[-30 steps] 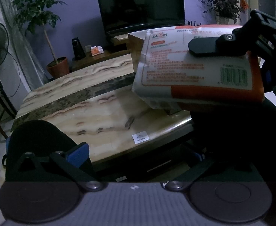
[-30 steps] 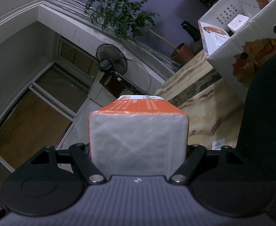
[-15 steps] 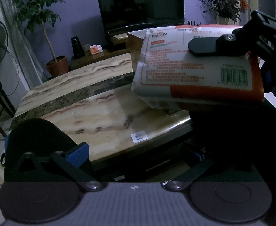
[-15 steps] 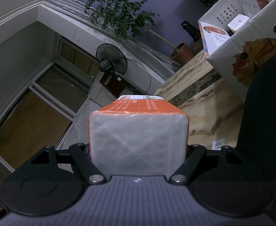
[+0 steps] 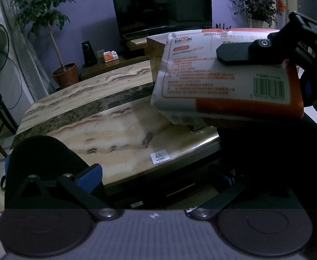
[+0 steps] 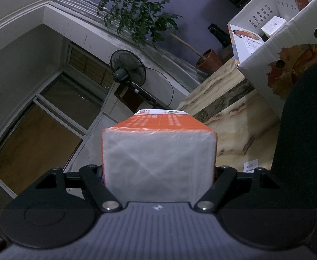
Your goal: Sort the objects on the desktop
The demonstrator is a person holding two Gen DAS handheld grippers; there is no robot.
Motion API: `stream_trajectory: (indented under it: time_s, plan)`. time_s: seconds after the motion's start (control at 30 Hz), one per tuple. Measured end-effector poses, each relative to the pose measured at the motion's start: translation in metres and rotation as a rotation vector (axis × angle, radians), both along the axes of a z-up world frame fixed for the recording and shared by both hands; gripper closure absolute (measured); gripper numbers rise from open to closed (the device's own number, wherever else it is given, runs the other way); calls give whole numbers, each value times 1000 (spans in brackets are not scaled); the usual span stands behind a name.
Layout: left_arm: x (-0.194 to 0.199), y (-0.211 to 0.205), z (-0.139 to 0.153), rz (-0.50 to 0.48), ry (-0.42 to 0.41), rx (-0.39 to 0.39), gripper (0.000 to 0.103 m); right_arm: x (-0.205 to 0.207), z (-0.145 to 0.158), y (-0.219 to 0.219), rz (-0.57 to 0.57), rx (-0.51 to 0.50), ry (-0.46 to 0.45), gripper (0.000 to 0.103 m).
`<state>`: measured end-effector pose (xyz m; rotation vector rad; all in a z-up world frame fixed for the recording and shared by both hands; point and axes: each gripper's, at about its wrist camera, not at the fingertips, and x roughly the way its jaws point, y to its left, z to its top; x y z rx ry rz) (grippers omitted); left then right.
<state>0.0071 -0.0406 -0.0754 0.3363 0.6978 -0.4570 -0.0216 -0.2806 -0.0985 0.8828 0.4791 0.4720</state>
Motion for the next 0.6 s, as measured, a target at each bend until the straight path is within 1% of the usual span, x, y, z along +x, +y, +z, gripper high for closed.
stream_trajectory:
  time_s: [0.6]
  plan:
    - [-1,0,0,2,4,3,1,0,0,1,2,-1,0,24]
